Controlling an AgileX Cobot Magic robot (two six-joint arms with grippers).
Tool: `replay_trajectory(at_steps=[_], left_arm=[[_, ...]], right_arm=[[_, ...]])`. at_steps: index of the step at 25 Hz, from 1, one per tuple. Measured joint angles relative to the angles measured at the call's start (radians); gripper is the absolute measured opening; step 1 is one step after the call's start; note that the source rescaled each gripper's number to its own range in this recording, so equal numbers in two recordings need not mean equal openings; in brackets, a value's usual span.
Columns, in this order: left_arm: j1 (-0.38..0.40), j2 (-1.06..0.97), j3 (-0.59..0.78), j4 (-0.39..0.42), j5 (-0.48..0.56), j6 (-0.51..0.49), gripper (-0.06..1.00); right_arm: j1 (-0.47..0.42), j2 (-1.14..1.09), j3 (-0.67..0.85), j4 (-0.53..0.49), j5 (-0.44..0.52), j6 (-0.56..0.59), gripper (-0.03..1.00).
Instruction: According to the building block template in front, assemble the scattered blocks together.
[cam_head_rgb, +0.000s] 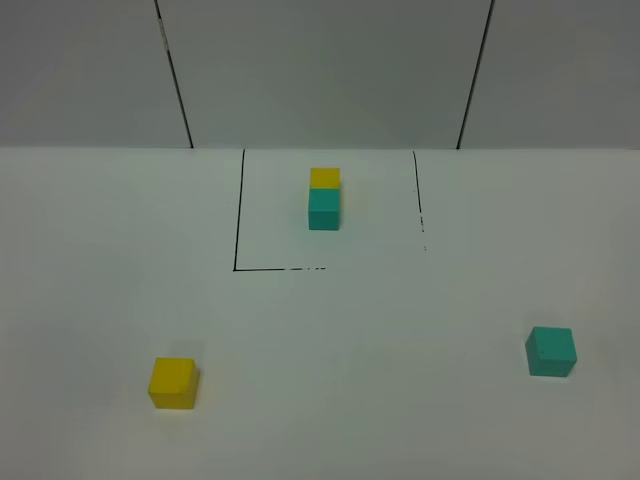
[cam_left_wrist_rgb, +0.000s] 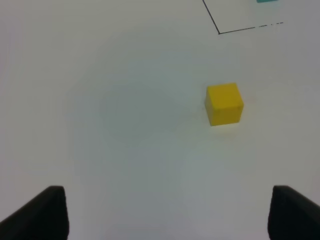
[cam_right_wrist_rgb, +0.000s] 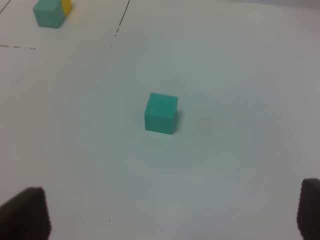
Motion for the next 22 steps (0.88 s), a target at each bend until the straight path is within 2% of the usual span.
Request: replay_trajectory(at_steps=[22], left_arm=[[0.0, 0.0, 0.0, 0.0, 0.0, 0.0, 0.94]], right_arm=[[0.0, 0.0, 0.0, 0.0, 0.0, 0.0, 1.0]])
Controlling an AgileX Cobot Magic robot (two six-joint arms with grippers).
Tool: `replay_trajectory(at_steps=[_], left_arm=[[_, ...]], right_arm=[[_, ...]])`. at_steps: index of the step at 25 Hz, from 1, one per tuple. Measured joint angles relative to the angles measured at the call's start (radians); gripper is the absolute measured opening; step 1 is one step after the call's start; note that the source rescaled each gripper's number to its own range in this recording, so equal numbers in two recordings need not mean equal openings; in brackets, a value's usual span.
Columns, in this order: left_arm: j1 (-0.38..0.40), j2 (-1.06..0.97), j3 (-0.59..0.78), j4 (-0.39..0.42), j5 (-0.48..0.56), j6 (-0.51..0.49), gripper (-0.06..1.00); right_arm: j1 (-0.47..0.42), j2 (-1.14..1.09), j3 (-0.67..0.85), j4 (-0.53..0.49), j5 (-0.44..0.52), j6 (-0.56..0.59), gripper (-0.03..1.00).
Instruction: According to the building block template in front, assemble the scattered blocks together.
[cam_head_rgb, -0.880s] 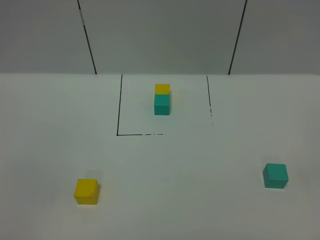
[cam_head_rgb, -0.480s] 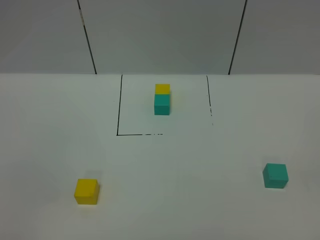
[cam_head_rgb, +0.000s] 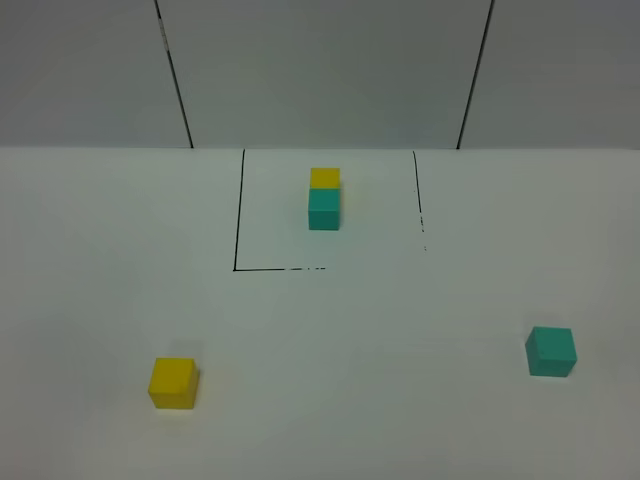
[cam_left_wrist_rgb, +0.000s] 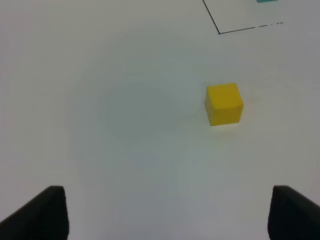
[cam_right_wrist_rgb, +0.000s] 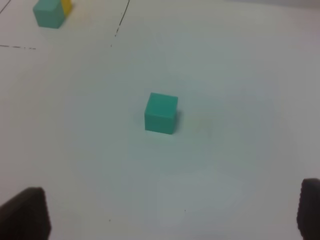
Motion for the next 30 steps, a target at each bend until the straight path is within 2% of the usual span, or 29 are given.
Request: replay_trajectory(at_steps=[5, 9, 12, 15, 19, 23, 26, 28, 30], left_arm=[[0.0, 0.016, -0.005, 0.0, -0.022, -0.046, 0.94], [0.0, 0.145, -0.02, 0.018, -0.054, -0.078, 0.94], [0.0, 0.324, -0.02, 0.019, -0.073, -0.086, 0.94], [0.0, 0.522, -0.025, -0.019, -0.114, -0.083, 0.94], [0.0, 0.833, -0.081, -0.093, -0.136, -0.008, 0.94], [-0.003, 1.104, -0.192, -0.172, -0.124, 0.048, 0.94], [-0.057, 1.259, -0.279, -0.188, -0.122, 0.057, 0.94], [-0.127, 1.331, -0.34, -0.174, -0.129, 0.042, 0.94], [-0.22, 1.401, -0.397, -0.137, -0.142, -0.022, 0.94]], right_arm=[[0.0, 0.0, 0.0, 0.0, 0.0, 0.0, 1.0], [0.0, 0.0, 0.0, 0.0, 0.0, 0.0, 1.0], [0.0, 0.0, 0.0, 0.0, 0.0, 0.0, 1.0], [0.0, 0.0, 0.0, 0.0, 0.0, 0.0, 1.0], [0.0, 0.0, 0.0, 0.0, -0.001, 0.0, 1.0], [0.0, 0.0, 0.0, 0.0, -0.001, 0.0, 1.0], [0.0, 0.0, 0.0, 0.0, -0.001, 0.0, 1.0], [0.0, 0.0, 0.0, 0.0, -0.001, 0.0, 1.0], [0.0, 0.0, 0.0, 0.0, -0.001, 0.0, 1.0]])
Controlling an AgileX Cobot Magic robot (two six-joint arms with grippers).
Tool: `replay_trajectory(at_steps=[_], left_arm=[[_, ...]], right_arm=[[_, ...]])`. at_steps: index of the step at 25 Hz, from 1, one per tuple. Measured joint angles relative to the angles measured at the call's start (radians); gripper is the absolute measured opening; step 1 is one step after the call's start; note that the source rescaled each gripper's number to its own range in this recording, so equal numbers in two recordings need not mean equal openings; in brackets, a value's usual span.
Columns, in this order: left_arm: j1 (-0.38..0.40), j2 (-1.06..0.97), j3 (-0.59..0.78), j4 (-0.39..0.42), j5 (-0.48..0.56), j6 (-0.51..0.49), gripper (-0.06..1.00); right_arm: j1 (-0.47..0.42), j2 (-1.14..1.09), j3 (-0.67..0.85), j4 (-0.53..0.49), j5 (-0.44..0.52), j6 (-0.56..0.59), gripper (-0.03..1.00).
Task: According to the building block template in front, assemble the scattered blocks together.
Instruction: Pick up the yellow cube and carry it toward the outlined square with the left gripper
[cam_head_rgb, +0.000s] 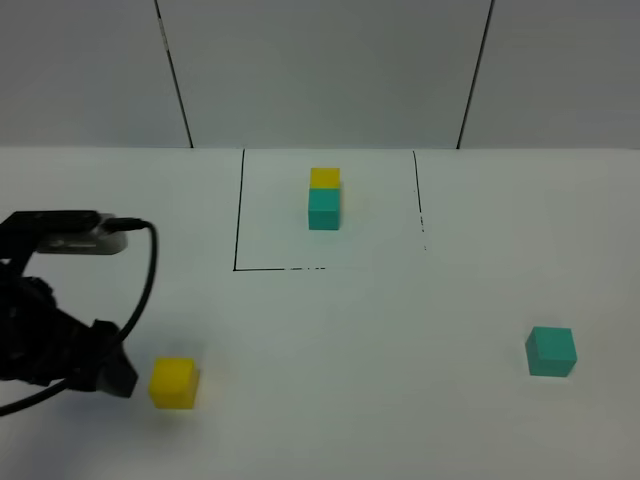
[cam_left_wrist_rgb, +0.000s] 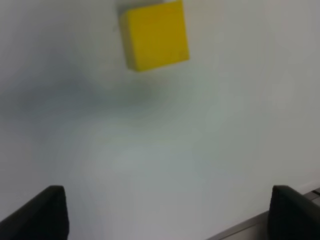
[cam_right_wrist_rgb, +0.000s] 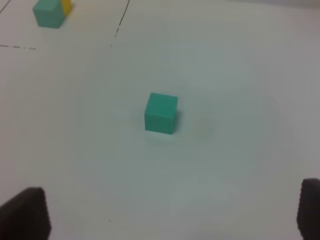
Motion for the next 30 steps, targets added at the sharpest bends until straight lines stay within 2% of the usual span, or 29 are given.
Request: replay_trajectory(at_steps=[3, 6, 8, 13, 18, 25, 30], left_arm=[[-0.113, 0.09, -0.071, 0.113, -0.024, -0.152, 0.94], [-0.175, 0.161, -0.091, 0.225, -0.047, -0.303, 0.94], [-0.192, 0.192, -0.091, 0.25, -0.078, -0.355, 0.94], [-0.198, 0.246, -0.091, 0.256, -0.133, -0.431, 0.99], [-0.198, 0.301, -0.093, 0.256, -0.176, -0.459, 0.99], [-0.198, 0.381, -0.094, 0.251, -0.251, -0.457, 1.0], [-0.198, 0.43, -0.105, 0.243, -0.267, -0.443, 1.0]], right_arm=[[0.0, 0.0, 0.0, 0.0, 0.0, 0.0, 1.0], [0.0, 0.0, 0.0, 0.0, 0.0, 0.0, 1.0], [0.0, 0.0, 0.0, 0.0, 0.0, 0.0, 1.0], [0.0, 0.0, 0.0, 0.0, 0.0, 0.0, 1.0], [0.0, 0.0, 0.0, 0.0, 0.0, 0.0, 1.0], [0.0, 0.0, 0.0, 0.0, 0.0, 0.0, 1.0], [0.0, 0.0, 0.0, 0.0, 0.0, 0.0, 1.0]])
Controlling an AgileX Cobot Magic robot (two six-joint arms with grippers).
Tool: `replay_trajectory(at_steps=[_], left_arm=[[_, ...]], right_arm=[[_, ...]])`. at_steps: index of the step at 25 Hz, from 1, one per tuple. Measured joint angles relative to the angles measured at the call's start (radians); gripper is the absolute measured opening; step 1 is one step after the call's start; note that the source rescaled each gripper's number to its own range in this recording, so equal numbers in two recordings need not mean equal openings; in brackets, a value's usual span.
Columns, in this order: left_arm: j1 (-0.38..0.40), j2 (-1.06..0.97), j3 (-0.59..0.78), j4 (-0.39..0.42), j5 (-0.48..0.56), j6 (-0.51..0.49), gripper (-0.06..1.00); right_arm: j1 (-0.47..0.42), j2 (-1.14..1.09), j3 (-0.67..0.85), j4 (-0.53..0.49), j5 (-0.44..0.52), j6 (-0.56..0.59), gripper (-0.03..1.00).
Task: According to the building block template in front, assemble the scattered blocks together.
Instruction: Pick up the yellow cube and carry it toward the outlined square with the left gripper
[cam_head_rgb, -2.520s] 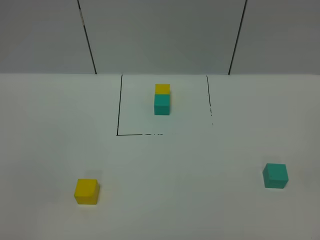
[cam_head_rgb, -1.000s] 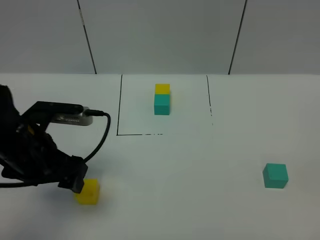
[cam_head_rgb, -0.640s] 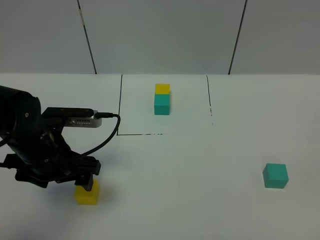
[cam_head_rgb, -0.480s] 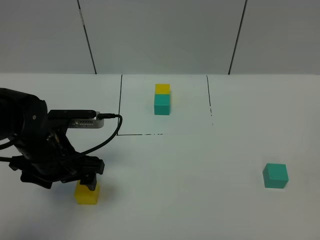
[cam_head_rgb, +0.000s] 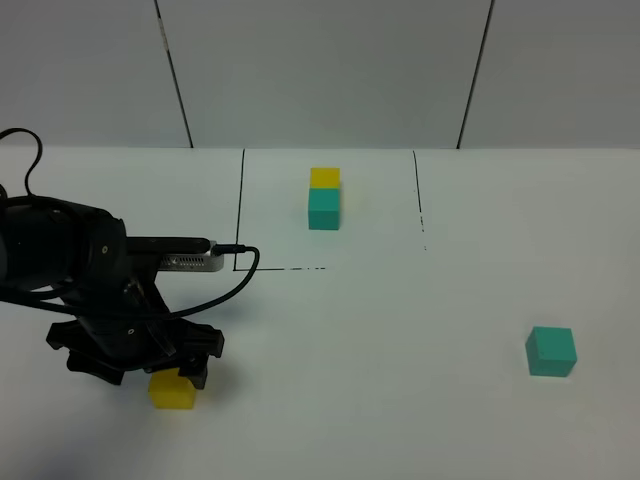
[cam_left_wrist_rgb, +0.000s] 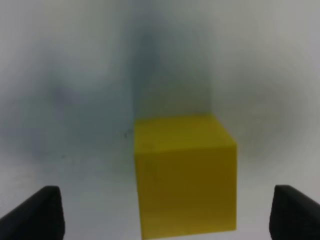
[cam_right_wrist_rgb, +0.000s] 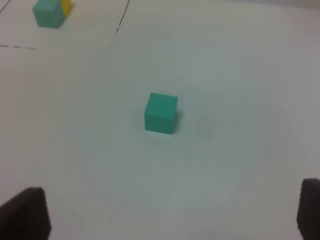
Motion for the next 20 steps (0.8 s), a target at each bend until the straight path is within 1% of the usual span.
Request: replay_trajectory(at_steps=[3, 6, 10, 13, 20], left_arm=[[0.0, 0.031, -0.029, -0.004, 0.0, 0.0, 1.0], [0.0, 0.062, -0.076, -0.026, 0.004, 0.001, 1.0], [0.0, 0.097, -0.126, -0.035, 0.049, 0.001, 0.99], [0.0, 0.11, -0.128, -0.031, 0.081, 0.001, 0.98], [0.0, 0.116, -0.128, -0.03, 0.088, 0.001, 0.93]], right_arm=[[0.0, 0.0, 0.0, 0.0, 0.0, 0.0, 1.0], [0.0, 0.0, 0.0, 0.0, 0.0, 0.0, 1.0], [0.0, 0.0, 0.0, 0.0, 0.0, 0.0, 1.0], [0.0, 0.0, 0.0, 0.0, 0.0, 0.0, 1.0], [0.0, 0.0, 0.0, 0.0, 0.0, 0.0, 1.0]])
